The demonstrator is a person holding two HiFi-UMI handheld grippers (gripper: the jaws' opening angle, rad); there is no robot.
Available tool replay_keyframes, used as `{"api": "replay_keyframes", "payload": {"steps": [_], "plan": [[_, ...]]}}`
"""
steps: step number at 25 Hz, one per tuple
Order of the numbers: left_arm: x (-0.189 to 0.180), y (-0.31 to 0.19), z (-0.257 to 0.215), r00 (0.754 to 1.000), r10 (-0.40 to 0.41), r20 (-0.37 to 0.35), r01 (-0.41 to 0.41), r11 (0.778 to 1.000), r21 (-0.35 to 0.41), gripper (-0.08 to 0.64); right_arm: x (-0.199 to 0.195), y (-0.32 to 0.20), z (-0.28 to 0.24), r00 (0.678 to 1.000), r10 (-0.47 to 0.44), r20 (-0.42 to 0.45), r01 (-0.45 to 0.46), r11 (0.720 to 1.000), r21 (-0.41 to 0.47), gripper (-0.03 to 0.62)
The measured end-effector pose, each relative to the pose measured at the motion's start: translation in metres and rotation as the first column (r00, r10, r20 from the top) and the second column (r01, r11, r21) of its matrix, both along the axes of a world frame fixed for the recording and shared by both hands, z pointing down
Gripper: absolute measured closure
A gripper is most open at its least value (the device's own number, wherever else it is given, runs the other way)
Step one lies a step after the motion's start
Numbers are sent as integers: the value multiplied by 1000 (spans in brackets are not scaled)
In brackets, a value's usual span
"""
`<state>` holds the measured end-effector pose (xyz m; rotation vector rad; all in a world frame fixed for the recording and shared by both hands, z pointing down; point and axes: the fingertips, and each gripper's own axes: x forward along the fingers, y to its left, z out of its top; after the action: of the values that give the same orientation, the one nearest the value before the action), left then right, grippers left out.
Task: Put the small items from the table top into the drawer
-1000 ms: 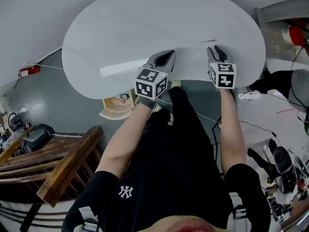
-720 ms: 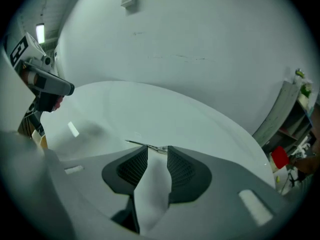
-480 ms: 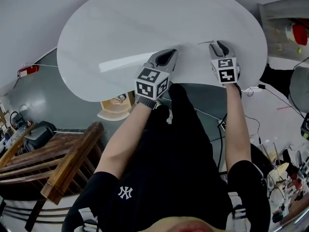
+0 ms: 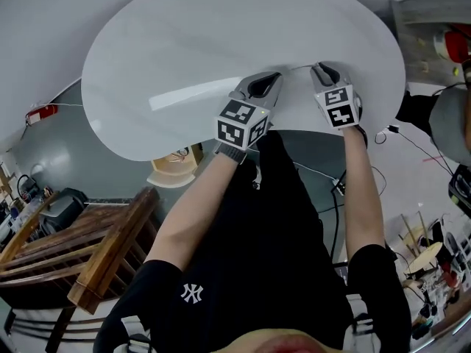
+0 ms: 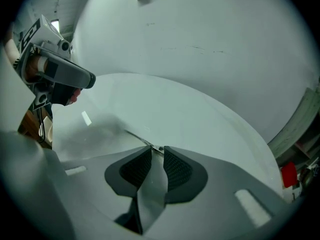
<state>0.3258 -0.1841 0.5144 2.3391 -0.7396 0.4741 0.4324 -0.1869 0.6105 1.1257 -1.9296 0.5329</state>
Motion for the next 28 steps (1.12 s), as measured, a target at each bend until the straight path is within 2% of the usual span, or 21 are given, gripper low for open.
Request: {"api": "replay_keyframes", "payload": {"steps": [3,4,14,21,28], "plan": [[2,-1,-1,1000,3,1,-3,1000,0,560,-7,4,1,1000,-16,-2,16,1000,-10,560],[2,-1,-1,1000,2,3,-2,1000,0,560,-8,4,1,1000,-14,-6,14,1000,-9,566],[-22,10,-3,999,-39,1,39,999,6,560,-30,10,-17,999,35,30,-36,999,33,566],[-56,26,-12,996,-90,-3,90,996,24,560,-75,18,-49,989,57,138,-67,995,69,566],[-107,52,-16,989,-151,-3,151,988,37,560,-127,38,-62,982,29,187,-46,995,89,566]]}}
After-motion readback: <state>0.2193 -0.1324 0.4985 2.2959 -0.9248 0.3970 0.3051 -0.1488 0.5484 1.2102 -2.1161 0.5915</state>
